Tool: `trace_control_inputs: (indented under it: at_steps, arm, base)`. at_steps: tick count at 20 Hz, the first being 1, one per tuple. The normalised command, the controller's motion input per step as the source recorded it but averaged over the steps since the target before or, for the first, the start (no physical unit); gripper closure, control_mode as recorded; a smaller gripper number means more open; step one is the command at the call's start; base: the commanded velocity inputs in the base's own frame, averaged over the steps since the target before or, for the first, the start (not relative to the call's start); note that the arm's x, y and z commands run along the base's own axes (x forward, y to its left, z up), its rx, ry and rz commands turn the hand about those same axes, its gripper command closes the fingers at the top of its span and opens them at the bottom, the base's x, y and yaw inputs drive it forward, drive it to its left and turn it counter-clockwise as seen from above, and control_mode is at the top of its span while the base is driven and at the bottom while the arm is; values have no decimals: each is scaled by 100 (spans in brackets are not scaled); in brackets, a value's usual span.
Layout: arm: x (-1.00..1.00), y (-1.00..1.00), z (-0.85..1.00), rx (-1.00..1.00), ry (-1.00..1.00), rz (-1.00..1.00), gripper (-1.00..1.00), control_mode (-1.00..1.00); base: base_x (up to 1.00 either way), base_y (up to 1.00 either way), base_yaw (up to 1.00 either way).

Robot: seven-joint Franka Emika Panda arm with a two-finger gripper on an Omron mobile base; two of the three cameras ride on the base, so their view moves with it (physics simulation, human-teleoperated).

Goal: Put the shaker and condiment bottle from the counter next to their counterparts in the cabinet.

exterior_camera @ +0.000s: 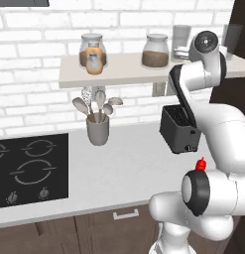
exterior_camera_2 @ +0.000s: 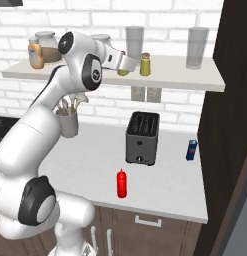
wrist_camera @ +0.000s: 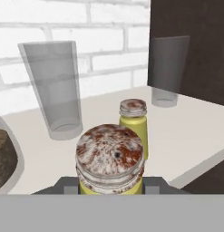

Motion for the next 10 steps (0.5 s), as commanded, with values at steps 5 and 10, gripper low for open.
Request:
trace_control_inputs:
  at_steps: [5, 10]
  arm:
    - [28, 0, -1, 0, 0, 0, 100, -100]
    - [28, 0, 0, 0, 0, 0, 100, -100]
  base:
    - [0, 0, 0]
    - [0, 0, 0]
